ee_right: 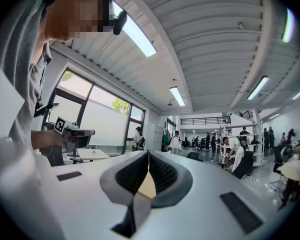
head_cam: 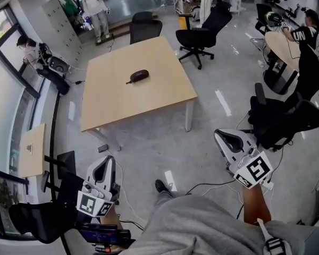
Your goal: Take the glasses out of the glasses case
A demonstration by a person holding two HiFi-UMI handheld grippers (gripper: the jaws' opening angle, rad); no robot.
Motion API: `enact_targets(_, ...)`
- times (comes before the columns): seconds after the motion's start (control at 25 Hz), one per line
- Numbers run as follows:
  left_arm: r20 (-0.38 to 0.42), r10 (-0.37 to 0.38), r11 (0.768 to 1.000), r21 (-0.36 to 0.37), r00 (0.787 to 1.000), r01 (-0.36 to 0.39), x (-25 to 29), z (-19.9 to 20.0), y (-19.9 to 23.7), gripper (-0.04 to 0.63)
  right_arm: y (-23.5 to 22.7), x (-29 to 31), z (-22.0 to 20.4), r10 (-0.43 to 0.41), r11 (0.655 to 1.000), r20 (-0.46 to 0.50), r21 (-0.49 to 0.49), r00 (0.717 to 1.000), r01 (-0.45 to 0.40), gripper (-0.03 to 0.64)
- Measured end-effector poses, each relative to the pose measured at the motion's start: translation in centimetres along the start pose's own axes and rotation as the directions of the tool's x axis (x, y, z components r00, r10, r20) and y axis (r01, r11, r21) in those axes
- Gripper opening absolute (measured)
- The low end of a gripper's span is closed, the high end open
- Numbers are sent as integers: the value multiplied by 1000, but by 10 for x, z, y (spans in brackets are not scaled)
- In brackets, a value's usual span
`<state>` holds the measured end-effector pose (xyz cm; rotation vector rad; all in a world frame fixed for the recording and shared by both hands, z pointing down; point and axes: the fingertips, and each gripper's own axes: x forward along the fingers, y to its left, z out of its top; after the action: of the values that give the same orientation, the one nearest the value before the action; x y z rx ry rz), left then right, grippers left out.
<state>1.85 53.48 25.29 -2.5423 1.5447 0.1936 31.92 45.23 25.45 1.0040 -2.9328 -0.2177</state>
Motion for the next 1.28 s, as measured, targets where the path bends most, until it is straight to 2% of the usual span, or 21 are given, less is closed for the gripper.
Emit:
enact_targets(0.2, -14, 7, 1000, -18, 1000, -7, 4, -13, 32, 6, -1, 33, -9, -2, 1000, -18, 7, 1000, 3, 8)
enact_targets(0.52, -19, -13, 999, -41, 1000, 12, 30, -31, 107, 6, -10, 110, -17, -21, 1000, -39, 15, 999, 22, 8)
enact_targets(0.92, -2, -109, 992, -65, 994, 109, 84, -50, 203, 6, -31, 203, -18, -107, 994, -52, 6, 993, 107, 8)
enact_targets(1.12, 0, -128, 990, -65, 992, 127, 96, -66, 255, 6, -36, 255, -29, -136, 991, -48, 0, 989, 137, 8)
enact_targets(1.28, -5, -119, 989, -95, 993, 118, 95, -74, 274, 6, -31, 272, -22, -131, 991, -68, -3, 989, 131, 8)
